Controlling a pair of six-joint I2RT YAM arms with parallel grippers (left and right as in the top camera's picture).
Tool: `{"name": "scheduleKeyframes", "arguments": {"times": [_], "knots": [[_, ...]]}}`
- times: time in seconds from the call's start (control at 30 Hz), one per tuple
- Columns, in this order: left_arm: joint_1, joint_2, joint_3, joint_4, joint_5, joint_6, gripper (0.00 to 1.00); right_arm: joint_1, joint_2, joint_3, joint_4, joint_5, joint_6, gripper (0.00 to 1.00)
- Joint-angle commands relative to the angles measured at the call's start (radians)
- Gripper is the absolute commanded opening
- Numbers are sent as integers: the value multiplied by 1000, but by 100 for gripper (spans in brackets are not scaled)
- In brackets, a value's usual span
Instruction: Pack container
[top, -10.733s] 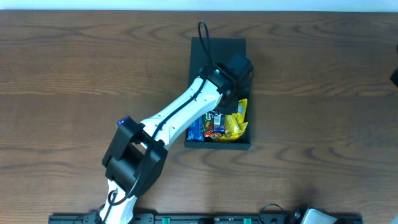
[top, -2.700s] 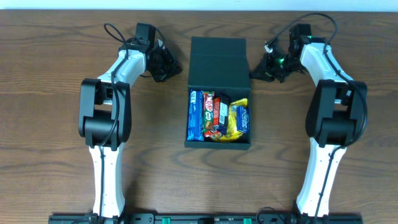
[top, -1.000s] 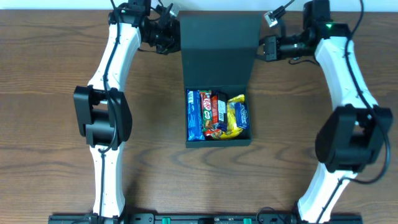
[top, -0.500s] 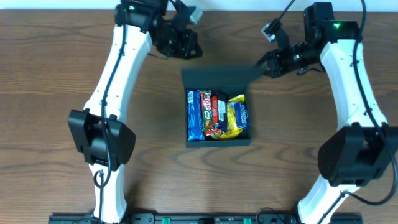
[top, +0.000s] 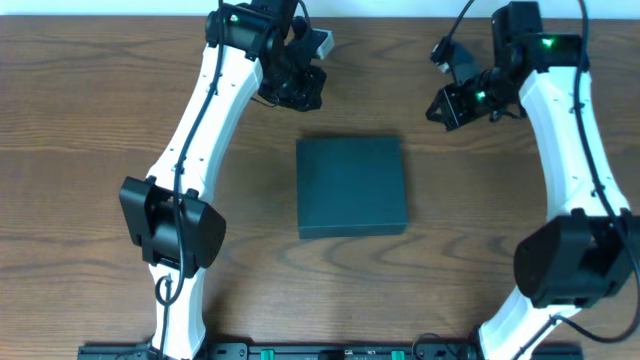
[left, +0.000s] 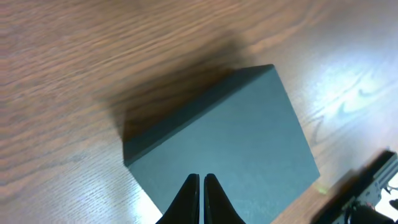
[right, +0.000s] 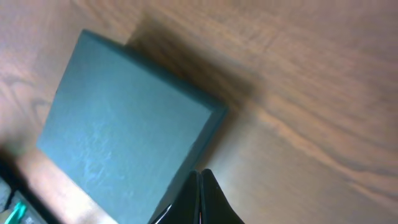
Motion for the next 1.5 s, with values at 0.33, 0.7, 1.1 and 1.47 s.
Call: {"name": "scheduleKeyframes", "arguments": {"times": [0.33,0.7,1.1,1.47], "knots": [[0,-308,19,-42,-337,-183,6,-13,-279,3,257,8,37,2],[0,-563,19,-201,-364,-181,95,-6,-416,3,196,8,44,99],[0,-589,19,-237,-364,-180,95,-6,-413,3,174,8,44,99],[1,-589,19,-237,-388,-180,95,-6,-413,3,174,8,44,99]]}}
